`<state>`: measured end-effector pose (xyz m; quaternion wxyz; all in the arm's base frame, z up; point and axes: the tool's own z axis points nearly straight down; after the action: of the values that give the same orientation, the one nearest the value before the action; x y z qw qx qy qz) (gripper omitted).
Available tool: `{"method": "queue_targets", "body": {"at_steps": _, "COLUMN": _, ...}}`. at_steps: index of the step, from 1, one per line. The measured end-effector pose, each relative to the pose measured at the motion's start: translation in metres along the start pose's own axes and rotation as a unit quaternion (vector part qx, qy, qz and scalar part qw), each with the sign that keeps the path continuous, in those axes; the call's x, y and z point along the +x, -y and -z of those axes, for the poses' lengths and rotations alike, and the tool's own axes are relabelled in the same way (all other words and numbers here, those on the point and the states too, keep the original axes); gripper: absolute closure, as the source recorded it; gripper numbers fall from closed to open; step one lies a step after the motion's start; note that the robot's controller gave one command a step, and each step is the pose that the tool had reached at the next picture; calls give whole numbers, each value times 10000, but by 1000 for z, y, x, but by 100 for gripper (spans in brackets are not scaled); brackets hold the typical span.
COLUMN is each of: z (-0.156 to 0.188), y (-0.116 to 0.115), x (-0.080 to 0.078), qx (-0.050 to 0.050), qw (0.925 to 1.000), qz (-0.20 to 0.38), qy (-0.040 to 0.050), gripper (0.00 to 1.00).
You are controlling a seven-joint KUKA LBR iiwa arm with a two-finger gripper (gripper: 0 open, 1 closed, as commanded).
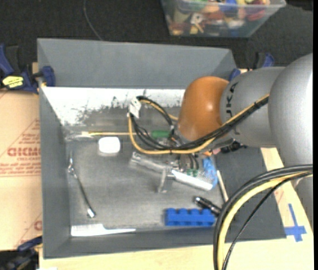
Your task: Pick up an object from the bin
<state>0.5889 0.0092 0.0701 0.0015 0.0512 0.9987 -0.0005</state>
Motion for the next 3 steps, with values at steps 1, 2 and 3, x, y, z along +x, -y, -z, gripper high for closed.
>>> {"method": "queue_targets", "body": {"at_steps": 1, "z": 1, "y": 20, "x": -14, "qx": -18, "qw": 9908, "qz": 1349, "qy": 82, "gripper": 0}}
{"method": "queue_targets", "body": {"at_steps": 2, "z": 2, "y": 1, "x": -3, "qx": -9, "qw": 9999, "qz": 125, "qy": 29, "gripper": 0}}
{"method": "queue_targets", "body": {"at_steps": 3, "z": 1, "y": 45, "x": 8, "qx": -21, "qw": 10000, "qz": 53, "qy": 80, "gripper": 0}}
